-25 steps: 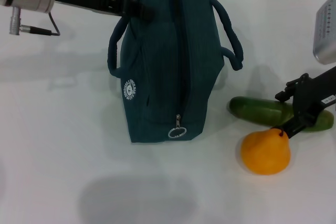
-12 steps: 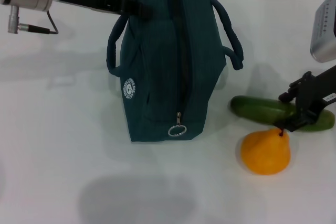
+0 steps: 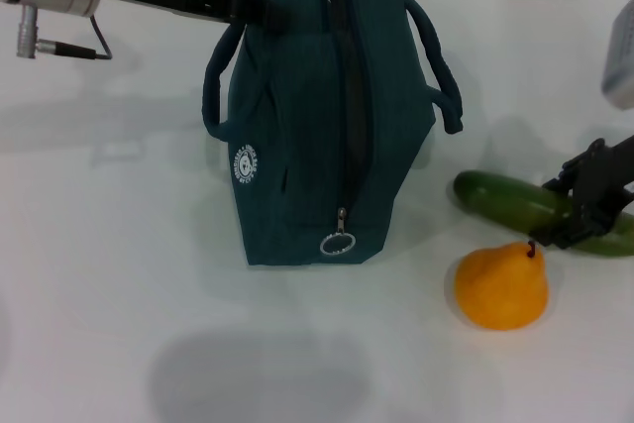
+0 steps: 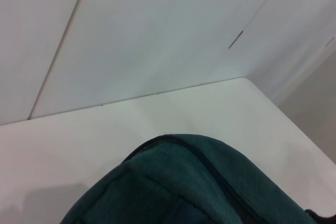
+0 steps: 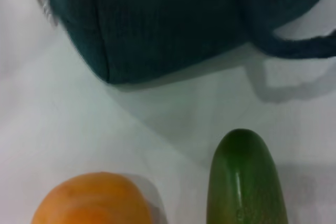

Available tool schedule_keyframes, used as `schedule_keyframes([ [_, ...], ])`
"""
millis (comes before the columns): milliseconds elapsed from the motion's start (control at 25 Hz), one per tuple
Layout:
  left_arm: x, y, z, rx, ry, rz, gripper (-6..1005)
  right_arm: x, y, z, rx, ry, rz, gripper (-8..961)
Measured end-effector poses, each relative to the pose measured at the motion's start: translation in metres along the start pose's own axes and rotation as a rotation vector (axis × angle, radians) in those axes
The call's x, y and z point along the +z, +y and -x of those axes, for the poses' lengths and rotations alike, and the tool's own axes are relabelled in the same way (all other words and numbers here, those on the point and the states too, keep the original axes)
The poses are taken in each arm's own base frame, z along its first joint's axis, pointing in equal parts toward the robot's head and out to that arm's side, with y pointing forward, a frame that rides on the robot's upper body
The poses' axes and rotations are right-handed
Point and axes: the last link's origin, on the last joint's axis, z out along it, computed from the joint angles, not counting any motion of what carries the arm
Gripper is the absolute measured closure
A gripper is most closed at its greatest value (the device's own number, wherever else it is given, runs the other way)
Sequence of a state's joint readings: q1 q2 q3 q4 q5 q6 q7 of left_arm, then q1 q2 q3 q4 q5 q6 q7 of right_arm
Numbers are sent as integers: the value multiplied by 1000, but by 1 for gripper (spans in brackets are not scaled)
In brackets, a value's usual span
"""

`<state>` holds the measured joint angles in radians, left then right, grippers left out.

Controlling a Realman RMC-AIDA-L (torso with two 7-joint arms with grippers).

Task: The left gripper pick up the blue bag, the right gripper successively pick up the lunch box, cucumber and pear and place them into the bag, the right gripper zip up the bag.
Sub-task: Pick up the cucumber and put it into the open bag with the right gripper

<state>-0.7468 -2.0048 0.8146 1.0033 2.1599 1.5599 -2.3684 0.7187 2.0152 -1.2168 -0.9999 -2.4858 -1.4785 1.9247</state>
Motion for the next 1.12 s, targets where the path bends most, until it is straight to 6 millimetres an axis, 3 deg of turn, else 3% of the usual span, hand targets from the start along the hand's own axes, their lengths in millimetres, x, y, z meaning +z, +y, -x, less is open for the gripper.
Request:
schedule_keyframes([
  [280, 0, 0, 0, -1, 0, 1, 945, -42, -8, -14, 155, -318, 38, 315],
  [480, 2, 7, -1, -10, 12, 44, 945, -89, -4, -31, 203, -845, 58, 312],
  [640, 3, 17, -8, -14, 43, 102, 945, -108, 13, -44, 143, -1236, 61, 310],
  [760, 3, 18, -10, -15, 51, 111, 945, -103, 23, -50, 120, -1434, 3, 308],
  [840, 5, 19, -12, -15, 53, 117, 945, -87, 31, -50, 115, -1519, -48, 307],
  [1120, 10, 21, -16, -19, 51, 128, 945, -34, 36, -17, 118, -1560, -103, 303],
])
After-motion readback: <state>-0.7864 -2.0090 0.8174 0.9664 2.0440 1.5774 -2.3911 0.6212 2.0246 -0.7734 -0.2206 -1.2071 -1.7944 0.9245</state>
